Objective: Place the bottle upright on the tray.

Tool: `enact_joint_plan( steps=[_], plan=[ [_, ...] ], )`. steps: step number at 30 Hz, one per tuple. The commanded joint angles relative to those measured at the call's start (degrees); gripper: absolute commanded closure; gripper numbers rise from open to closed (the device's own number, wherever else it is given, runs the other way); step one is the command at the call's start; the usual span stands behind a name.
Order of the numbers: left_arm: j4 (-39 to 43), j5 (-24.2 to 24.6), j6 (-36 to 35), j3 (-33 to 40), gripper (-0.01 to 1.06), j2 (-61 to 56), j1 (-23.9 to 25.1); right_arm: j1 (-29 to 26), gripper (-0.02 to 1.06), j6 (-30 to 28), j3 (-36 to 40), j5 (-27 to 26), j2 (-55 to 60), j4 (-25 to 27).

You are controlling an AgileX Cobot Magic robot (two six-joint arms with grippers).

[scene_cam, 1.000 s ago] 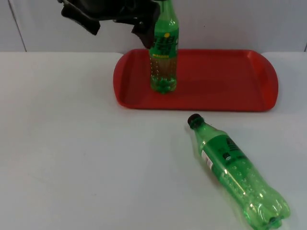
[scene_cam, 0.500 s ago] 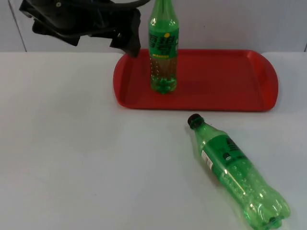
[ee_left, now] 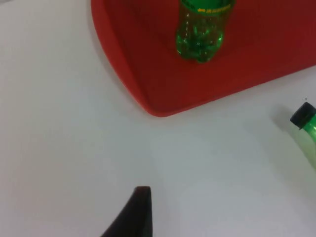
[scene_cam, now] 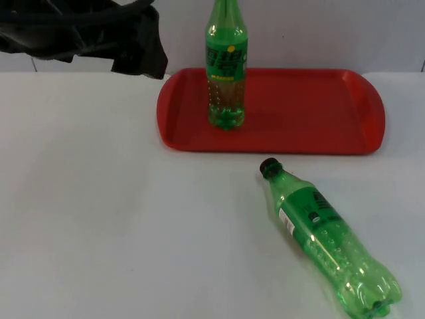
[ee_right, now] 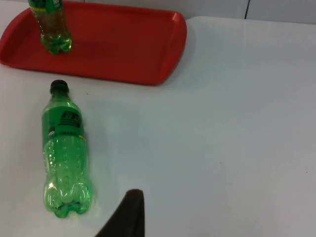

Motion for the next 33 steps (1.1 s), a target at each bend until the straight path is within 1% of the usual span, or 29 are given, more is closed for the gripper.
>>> enact_joint_plan(
  steps=[1, 7, 9, 19, 21, 23, 27, 28, 29, 33],
  plan=[
    [-0.60, -0.75, -0.31, 2.26, 0.04, -3.83, 0.08, -0.37, -0.01, -0.45, 0.35, -0.45, -0.15, -0.11],
    [-0.60, -1.68, -0.31, 5.99, 0.04, -9.40, 0.08, -0.37, -0.01, -0.45, 0.35, -0.45, -0.15, -0.11],
    [-0.49, -2.15, -0.07, 8.36, 0.04, -12.90, 0.08, -0.37, -0.01, -0.45, 0.35, -0.45, -0.15, -0.11],
    [-0.35, -0.98, -0.06, 14.61, 0.04, -24.40, 0.08, -0.37, -0.01, -0.45, 0.35, -0.45, -0.15, -0.11],
    [-0.35, 1.13, -0.06, 16.03, 0.04, -28.34, 0.08, -0.37, -0.01, -0.45, 0.35, -0.45, -0.15, -0.11],
    [-0.35, 1.60, -0.06, 16.30, 0.04, -29.22, 0.08, -0.37, -0.01, -0.45, 0.35, -0.45, -0.15, -0.11],
    [-0.35, 5.74, -0.06, 19.05, 0.04, -37.89, 0.08, -0.37, -0.01, -0.45, 0.35, -0.45, -0.15, -0.11],
    [-0.35, 7.21, -0.06, 19.32, 0.04, -39.71, 0.08, -0.37, -0.01, -0.45, 0.35, -0.45, -0.15, -0.11],
    [-0.35, 7.21, -0.06, 19.32, 0.04, -39.71, 0.08, -0.37, -0.01, -0.45, 0.35, -0.45, -0.15, -0.11],
    [-0.35, 11.89, -0.06, 19.57, 0.04, -48.05, 0.08, -0.37, -0.01, -0.45, 0.35, -0.45, -0.15, -0.11]
  ],
)
